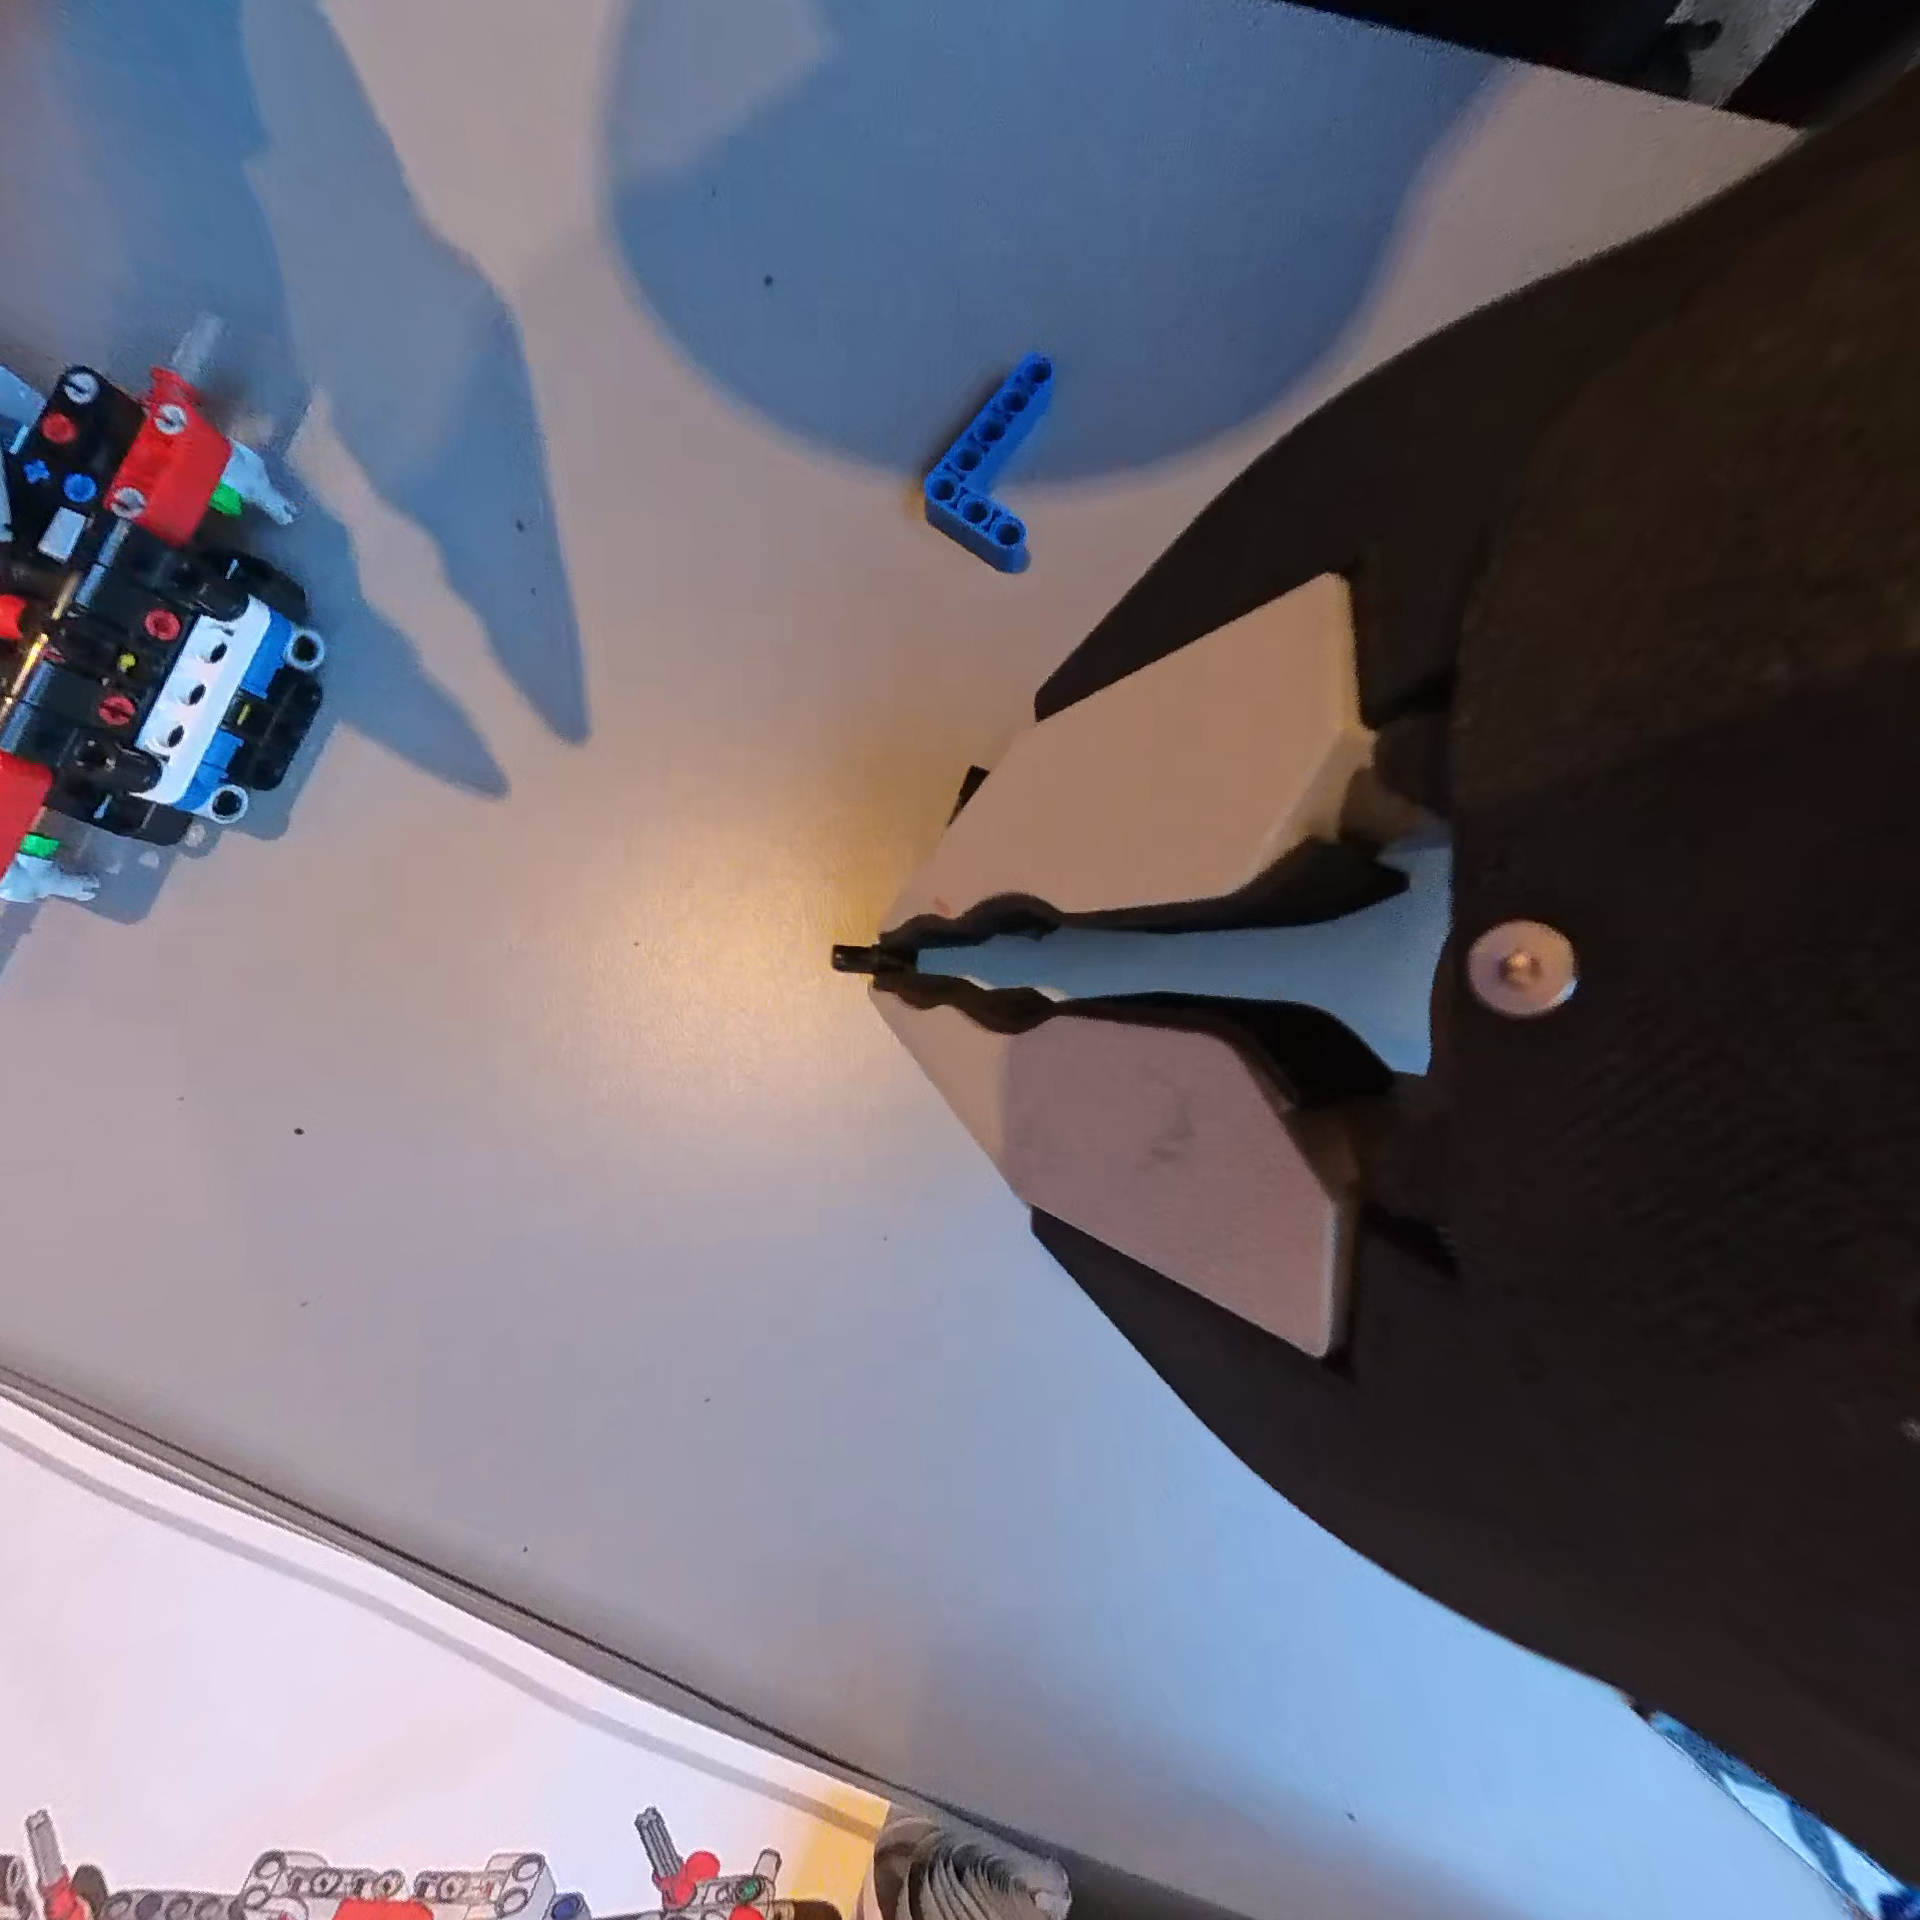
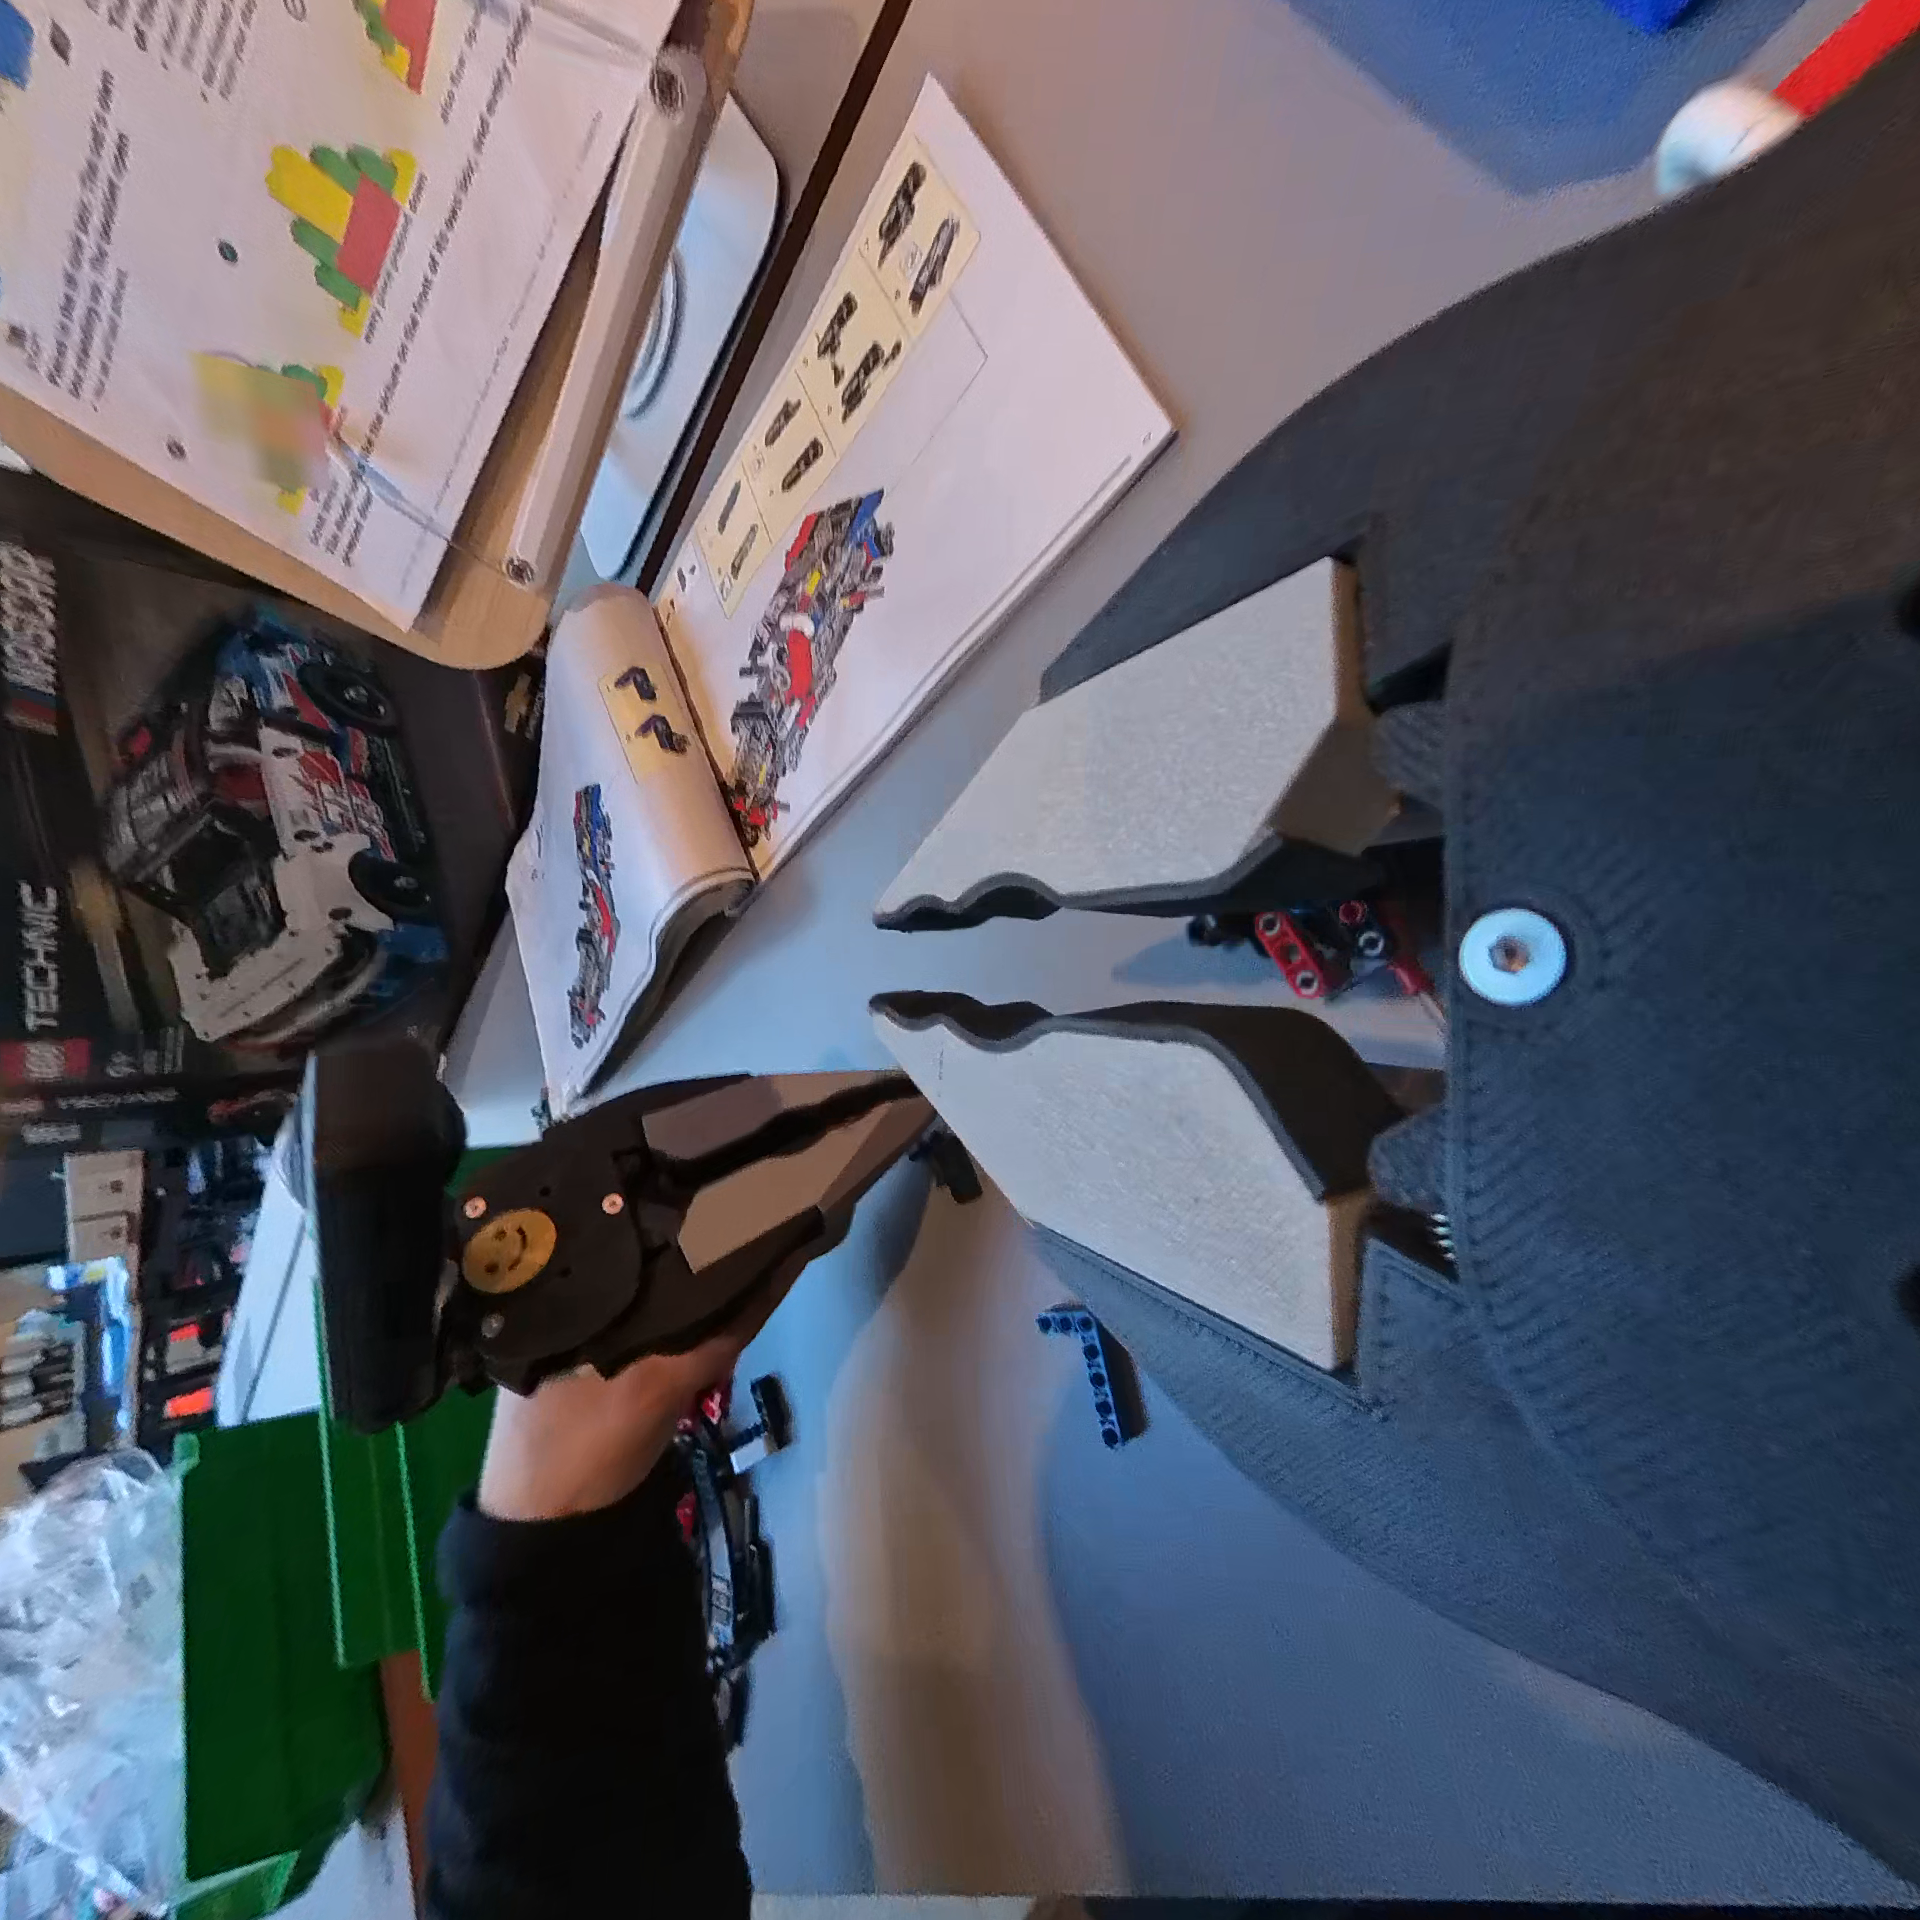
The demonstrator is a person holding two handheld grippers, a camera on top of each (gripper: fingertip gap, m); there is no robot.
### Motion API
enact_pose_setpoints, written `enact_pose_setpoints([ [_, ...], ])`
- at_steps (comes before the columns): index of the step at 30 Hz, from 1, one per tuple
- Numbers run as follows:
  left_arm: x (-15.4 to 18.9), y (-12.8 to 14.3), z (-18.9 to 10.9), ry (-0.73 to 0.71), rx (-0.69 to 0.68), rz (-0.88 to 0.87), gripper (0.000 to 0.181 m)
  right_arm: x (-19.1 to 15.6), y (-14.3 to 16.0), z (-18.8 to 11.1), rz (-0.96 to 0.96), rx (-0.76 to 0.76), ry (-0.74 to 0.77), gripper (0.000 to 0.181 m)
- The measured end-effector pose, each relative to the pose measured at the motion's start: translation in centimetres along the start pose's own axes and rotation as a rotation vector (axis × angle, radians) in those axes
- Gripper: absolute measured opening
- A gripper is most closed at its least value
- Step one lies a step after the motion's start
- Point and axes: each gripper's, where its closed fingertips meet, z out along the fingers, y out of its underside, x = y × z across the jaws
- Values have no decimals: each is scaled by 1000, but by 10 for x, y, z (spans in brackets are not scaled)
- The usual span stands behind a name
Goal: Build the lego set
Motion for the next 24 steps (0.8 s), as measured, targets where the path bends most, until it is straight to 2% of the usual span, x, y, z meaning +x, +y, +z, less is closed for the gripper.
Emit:
enact_pose_setpoints([
  [4,-5,-2,-4,-63,36,8,2,-32,19,14,-19,-111,-142,11],
  [6,1,-11,-17,-97,103,14,2,-42,23,18,-31,-142,-167,12],
  [8,16,-26,-36,-141,228,19,2,-51,22,20,-19,-145,-193,13],
  [10,33,-41,-55,-187,409,-24,1,-57,17,19,-1,-121,-222,13],
  [12,45,-46,-69,-255,576,-72,1,-61,13,20,1,-98,-243,13],
  [15,53,-34,-84,-405,733,-41,1,-64,7,28,-7,-70,-268,13],
  [17,53,-20,-88,-491,754,6,1,-69,1,36,-21,-57,-296,13],
  [24,49,-2,-118,-525,909,-35,1,-81,-22,78,-89,-34,-364,12],
])
